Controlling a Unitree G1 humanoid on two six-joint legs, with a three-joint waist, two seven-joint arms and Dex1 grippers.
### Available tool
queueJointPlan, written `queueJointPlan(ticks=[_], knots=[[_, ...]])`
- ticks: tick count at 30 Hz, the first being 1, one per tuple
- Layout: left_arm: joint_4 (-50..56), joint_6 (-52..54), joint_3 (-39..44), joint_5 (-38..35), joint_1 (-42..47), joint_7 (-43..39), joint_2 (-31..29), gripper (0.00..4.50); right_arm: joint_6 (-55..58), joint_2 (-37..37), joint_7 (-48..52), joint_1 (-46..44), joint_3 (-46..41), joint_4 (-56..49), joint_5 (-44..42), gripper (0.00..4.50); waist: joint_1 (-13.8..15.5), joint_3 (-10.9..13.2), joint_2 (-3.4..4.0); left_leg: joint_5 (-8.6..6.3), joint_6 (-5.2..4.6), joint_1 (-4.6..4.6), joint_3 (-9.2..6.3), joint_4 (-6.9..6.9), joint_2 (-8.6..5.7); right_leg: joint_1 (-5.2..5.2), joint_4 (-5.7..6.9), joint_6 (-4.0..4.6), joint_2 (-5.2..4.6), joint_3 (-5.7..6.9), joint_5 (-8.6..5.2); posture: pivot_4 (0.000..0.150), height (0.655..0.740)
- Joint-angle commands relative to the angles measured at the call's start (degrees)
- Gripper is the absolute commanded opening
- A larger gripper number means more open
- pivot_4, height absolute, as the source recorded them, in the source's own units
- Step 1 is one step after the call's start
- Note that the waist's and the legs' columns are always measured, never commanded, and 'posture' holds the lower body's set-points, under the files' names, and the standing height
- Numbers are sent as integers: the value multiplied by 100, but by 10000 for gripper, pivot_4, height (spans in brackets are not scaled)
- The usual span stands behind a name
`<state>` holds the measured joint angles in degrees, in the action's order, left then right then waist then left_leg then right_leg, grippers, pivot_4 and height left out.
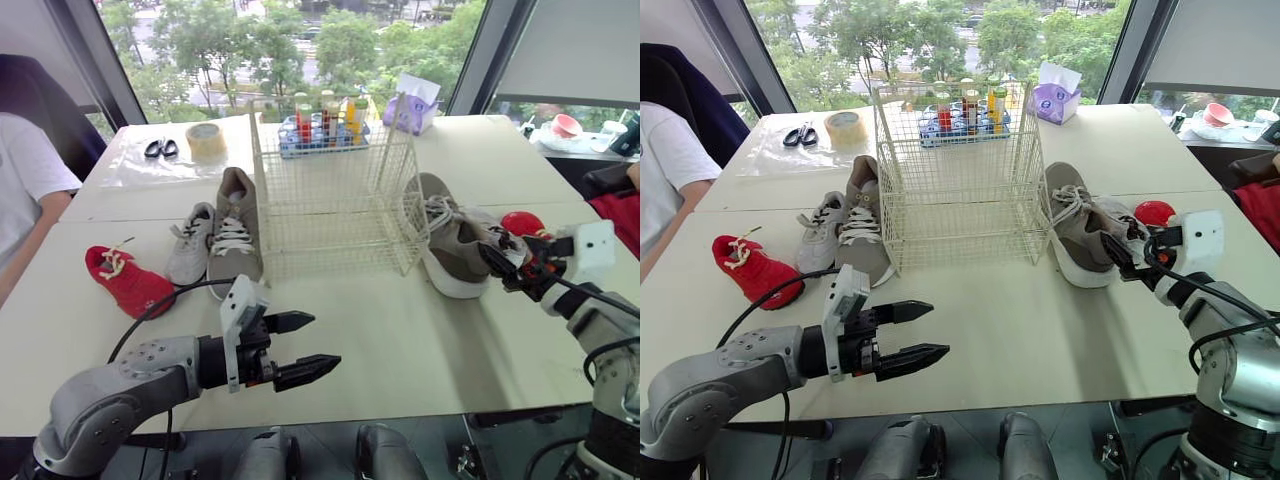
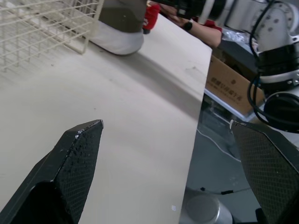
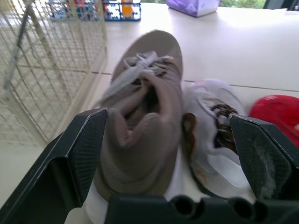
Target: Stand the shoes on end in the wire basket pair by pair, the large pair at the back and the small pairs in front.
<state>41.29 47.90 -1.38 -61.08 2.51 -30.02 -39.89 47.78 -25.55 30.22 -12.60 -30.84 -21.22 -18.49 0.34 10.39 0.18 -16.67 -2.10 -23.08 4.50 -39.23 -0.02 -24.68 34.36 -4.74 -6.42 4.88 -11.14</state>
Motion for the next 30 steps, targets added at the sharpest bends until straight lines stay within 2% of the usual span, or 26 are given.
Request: queueJointPlan(ticks=[1,7,12,16,18,23,29,30], knots=[[71,-81,15,126,-35,-92,-10,45000,-375,58,-196,-132,173,255,-78,44590,6,0,1,0,0,-1,0,0,-1,0,0,0,0,0,0,1500,7400],[98,-50,117,176,-158,-41,-14,45000,-639,-27,-296,-253,201,696,-297,44590,38,0,1,-1,-4,-8,0,0,-5,0,-8,-1,-2,-2,0,1500,7400],[118,-68,62,326,-208,-17,16,45000,-750,188,-424,-212,494,1000,-390,44590,27,0,1,-1,-5,-6,-1,0,-3,0,-6,0,-1,-2,0,1500,7400],[117,-57,37,381,-190,21,46,45000,-1390,430,-644,-206,859,1590,-72,44590,7,0,0,-1,-5,-6,-2,0,-2,-1,-6,-1,0,-2,0,1500,7400],[105,-52,21,414,-168,19,46,45000,-1741,487,-742,-267,943,1967,55,39304,-13,-1,-1,-2,-5,-4,0,0,-2,-1,-6,0,0,-2,0,1500,7400],[33,-31,55,467,-65,-29,19,45000,-2211,561,-834,-175,1195,2326,168,22136,-94,-4,-4,-2,-5,19,0,0,-1,21,-6,0,0,-3,-1,1500,7400],[-7,57,84,393,-19,-116,-68,45000,-2506,675,-1159,45,1244,2427,190,9746,-102,-35,-48,-3,-4,30,-2,5,2,28,-6,1,-1,-3,-2,1500,7400],[-12,86,105,363,-20,-163,-110,45000,-2545,673,-1228,59,1226,2364,187,9746,-101,-43,-61,-3,-3,32,-2,5,2,30,-7,1,-1,-3,-2,1500,7400]])
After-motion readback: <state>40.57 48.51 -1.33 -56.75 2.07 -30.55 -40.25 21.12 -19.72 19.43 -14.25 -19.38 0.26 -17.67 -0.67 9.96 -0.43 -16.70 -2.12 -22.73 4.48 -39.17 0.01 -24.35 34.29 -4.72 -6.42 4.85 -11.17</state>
